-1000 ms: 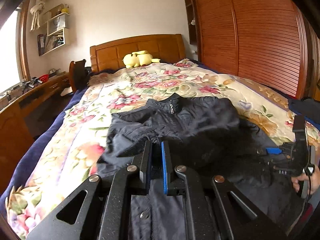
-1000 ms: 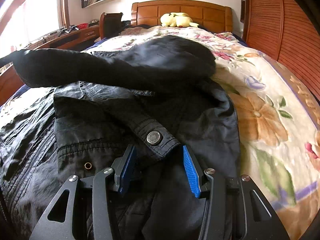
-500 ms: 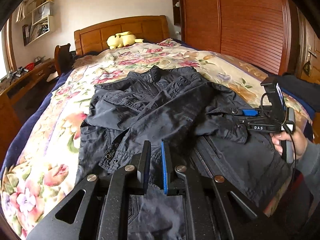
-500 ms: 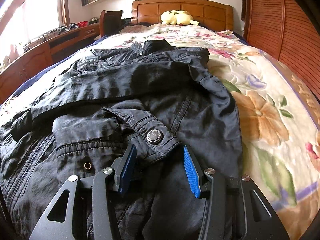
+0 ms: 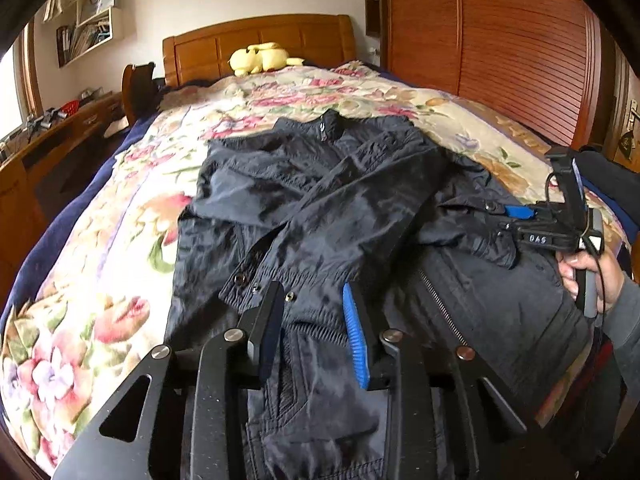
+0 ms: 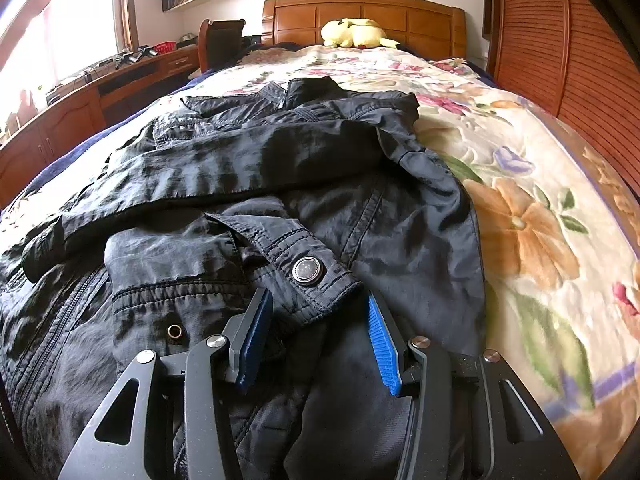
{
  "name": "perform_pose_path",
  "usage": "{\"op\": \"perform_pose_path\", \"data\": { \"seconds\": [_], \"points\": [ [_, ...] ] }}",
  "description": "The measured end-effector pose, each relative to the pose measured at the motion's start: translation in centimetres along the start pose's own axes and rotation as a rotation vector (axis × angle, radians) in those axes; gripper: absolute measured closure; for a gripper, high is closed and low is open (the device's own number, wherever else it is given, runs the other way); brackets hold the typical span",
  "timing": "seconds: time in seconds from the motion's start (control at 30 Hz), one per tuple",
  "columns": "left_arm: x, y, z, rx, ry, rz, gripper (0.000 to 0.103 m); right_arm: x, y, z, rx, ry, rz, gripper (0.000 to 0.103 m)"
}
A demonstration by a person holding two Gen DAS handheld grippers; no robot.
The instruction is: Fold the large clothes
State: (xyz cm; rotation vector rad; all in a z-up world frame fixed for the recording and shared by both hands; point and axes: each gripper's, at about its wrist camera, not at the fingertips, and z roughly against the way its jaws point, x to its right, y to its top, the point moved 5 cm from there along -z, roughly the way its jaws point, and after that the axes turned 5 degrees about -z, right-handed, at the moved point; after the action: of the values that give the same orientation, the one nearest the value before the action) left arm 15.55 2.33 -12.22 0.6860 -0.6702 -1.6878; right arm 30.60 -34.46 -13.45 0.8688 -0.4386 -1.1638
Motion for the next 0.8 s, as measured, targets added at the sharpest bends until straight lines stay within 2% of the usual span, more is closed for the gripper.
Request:
{"op": "perform_pose_path", "data": {
  "seconds": [0.2,0.37,0.67,0.8],
  "points": [
    [-0.8,-1.2,-1.5,-0.035,0.005,0.009,0.069,1.4,1.6,0.8,-0.015,0.037,-0.049,0.054],
    [-1.4,-1.3,-3.5,-0.041,0.039,0.013,0.069,3.1,4.8,0.6,0.002,-0.036,0.021,0.054],
    [-2.5,-2.9,-6.8,-0.068,0.068,0.066,0.069,6.2,9.1,-6.5,-0.1,-0.181,0.088,0.054],
    [-2.9,-3.4,-7.0,-0.05,0.069,0.099,0.069,6.3,10.3,-9.9,-0.133,-0.186,0.086,0.054]
  ]
}}
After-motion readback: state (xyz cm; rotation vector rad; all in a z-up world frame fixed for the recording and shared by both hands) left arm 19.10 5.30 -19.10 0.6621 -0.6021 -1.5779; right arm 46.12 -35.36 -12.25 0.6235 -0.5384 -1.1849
